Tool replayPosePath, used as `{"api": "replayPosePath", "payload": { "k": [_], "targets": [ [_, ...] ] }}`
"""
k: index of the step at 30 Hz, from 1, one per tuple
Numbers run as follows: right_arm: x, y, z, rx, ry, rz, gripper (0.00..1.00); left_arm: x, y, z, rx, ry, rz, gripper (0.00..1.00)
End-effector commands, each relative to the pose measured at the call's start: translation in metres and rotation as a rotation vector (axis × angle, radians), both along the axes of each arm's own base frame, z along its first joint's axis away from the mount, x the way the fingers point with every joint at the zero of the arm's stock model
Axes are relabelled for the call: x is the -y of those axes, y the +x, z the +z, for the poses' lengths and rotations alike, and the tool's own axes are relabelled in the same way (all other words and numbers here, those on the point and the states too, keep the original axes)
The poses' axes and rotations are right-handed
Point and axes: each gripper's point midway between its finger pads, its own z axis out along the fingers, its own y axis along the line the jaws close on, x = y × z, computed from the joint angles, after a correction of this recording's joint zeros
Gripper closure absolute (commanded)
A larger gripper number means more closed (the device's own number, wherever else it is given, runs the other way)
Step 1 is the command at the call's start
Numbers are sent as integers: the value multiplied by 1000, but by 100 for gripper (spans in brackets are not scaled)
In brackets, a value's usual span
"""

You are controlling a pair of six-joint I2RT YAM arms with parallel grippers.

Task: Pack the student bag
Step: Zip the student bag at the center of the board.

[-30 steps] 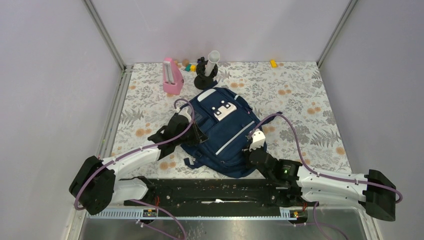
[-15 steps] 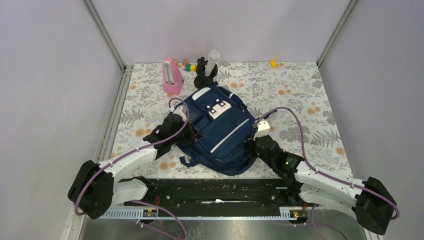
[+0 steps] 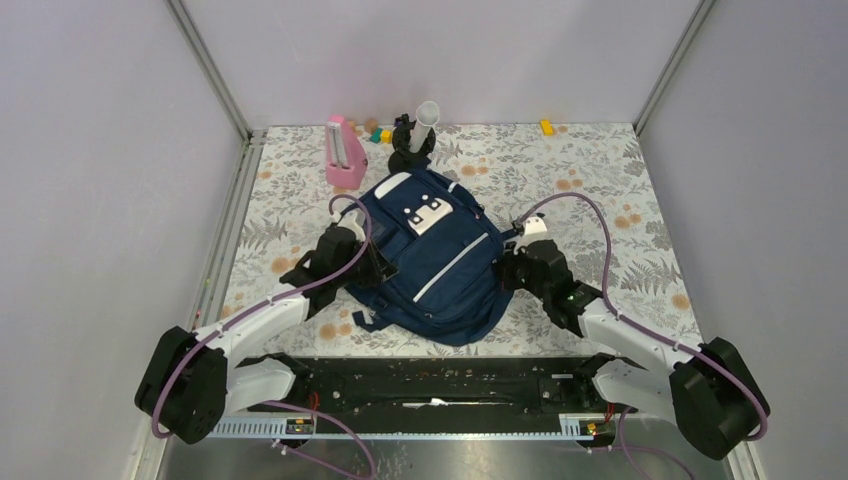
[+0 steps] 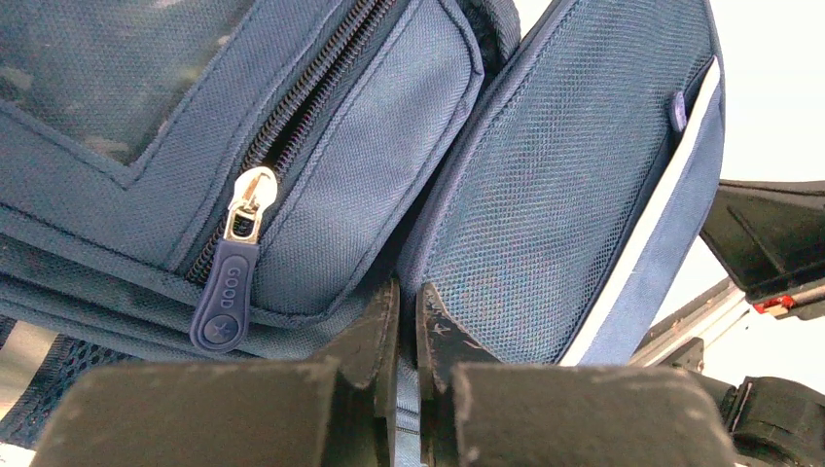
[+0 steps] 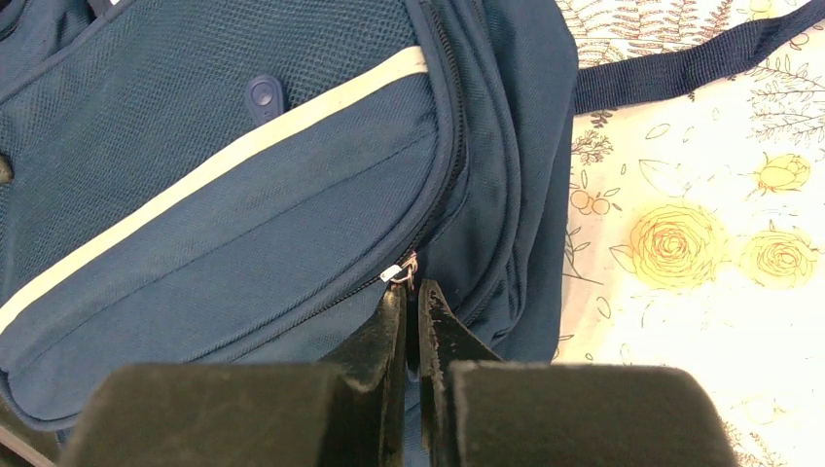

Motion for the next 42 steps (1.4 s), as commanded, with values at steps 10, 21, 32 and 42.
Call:
{"api": "replayPosePath", "payload": {
  "k": [10,21,32,42],
  "targets": [
    [10,27,12,23,-18,31,100,-32,13,11,132,222,-51,80],
    [6,18,5,0,-5,70,100,25,7,94,471,414,-182,14],
    [3,18,9,5,12,74,100,160,-30,68,654,494,-597,13],
    [1,15,9,9,29,86,100,167,-1,39,750,824,-518,15]
  ]
}}
